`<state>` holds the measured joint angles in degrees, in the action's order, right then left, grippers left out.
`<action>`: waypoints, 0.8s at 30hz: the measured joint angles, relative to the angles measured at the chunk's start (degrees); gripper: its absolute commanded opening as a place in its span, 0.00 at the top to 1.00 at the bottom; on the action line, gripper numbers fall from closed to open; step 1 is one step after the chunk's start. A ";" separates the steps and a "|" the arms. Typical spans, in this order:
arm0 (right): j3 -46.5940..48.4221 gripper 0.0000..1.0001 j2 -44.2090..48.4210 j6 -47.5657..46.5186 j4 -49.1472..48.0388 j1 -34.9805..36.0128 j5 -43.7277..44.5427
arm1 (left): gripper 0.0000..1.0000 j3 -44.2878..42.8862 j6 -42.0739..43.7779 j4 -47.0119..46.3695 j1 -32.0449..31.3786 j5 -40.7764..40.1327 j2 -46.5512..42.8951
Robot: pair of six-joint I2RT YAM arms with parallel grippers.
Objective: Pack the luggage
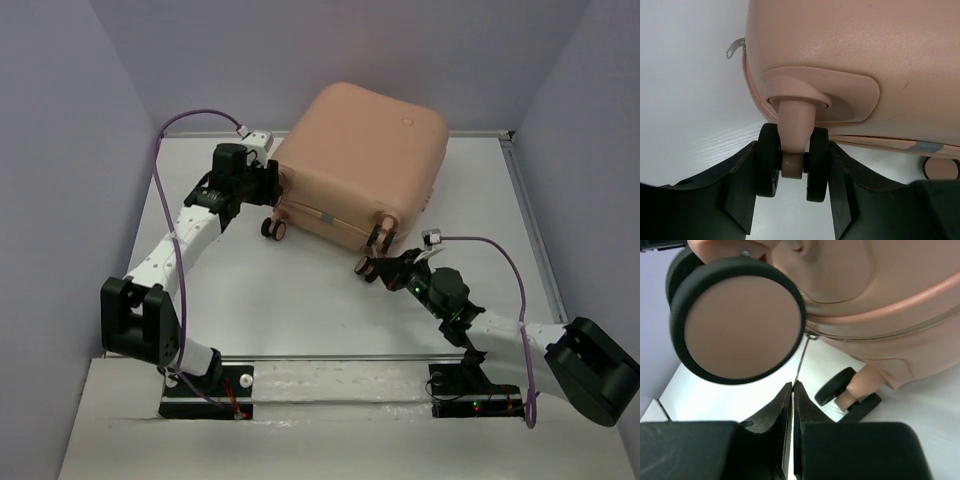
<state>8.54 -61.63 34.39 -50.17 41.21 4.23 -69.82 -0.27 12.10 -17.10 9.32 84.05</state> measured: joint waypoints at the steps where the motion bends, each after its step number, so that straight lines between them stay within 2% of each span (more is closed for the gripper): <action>1: 0.39 0.93 0.17 -0.07 1.20 -0.39 -0.61 | 0.94 2.25 -1.33 -1.84 -0.07 1.11 -1.03; 5: 3.63 0.93 -0.11 -0.52 5.27 -1.42 -2.23 | 0.94 10.36 -6.93 -10.21 -1.55 3.93 -5.86; 10: 9.14 0.93 -4.11 -3.21 6.60 -1.11 -1.49 | 0.94 18.80 -15.43 -18.34 -6.49 3.26 -10.25; 14: 13.38 0.93 -6.80 -5.16 7.34 -1.42 -1.18 | 0.94 25.46 -28.20 -28.48 -13.16 2.43 -10.95; 18: 16.17 0.93 -7.67 -5.77 7.54 -1.42 -3.65 | 0.94 29.97 -38.64 -33.09 -20.24 0.79 -13.51; 22: 21.27 0.93 -13.66 -5.81 10.21 -1.44 -9.55 | 0.94 33.51 -44.63 -34.29 -24.37 0.37 -16.90; 23: 21.38 0.92 -13.99 -5.86 10.95 -0.98 -10.03 | 0.94 34.05 -45.16 -34.34 -24.76 0.26 -17.62; 24: 21.00 0.85 -13.25 -5.70 12.55 -0.72 -10.08 | 0.94 34.58 -45.46 -34.12 -25.00 -0.20 -18.53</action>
<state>29.54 -74.87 28.69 -37.63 40.49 -5.85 -35.24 -45.74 -22.02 -42.11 9.13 65.52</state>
